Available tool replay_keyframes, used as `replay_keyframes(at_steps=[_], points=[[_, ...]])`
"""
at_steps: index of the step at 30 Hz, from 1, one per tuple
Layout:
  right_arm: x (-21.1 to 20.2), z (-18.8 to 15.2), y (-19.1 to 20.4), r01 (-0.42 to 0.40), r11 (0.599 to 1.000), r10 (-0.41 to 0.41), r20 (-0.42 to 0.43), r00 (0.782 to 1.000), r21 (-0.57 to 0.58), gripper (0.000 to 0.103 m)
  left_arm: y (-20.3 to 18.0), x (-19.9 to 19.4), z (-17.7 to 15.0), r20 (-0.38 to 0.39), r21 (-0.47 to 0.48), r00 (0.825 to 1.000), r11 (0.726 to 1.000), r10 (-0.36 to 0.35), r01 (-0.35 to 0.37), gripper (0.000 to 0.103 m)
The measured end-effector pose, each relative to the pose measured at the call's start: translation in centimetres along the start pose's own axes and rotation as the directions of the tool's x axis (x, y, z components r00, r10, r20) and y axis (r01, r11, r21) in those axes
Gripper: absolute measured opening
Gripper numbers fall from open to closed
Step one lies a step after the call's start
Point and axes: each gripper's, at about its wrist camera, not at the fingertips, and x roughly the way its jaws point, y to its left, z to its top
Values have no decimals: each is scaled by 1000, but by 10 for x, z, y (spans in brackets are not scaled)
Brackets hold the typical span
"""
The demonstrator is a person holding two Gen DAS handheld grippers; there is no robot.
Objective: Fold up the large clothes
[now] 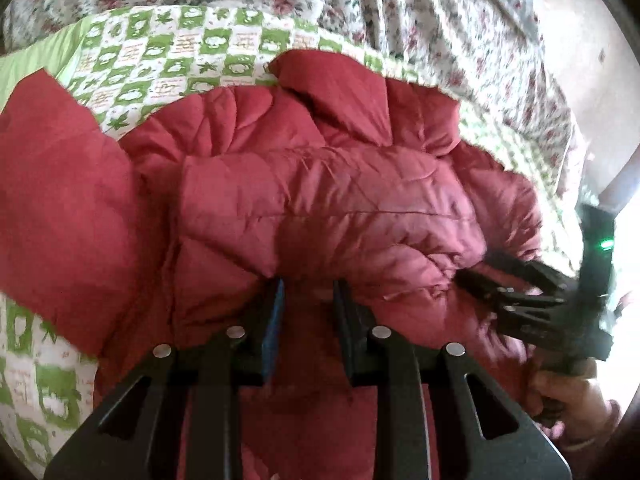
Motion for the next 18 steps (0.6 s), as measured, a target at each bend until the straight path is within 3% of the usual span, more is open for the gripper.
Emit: replay_keyframes(at_steps=[6,16,18], points=[[-18,2,4,-4,1000,4,22,1000,13,76,26,-38,-12,62,-82,998,997,5,0,43],[-71,-8,19,-94,996,95,85,992,-5,76,83,-80,-23,138,-233,990,972,17,16,44],[-78,-11,21,-113,994,113,86,990,-3,76,98,-86,-26,151,-266,988,964,34,7,56]])
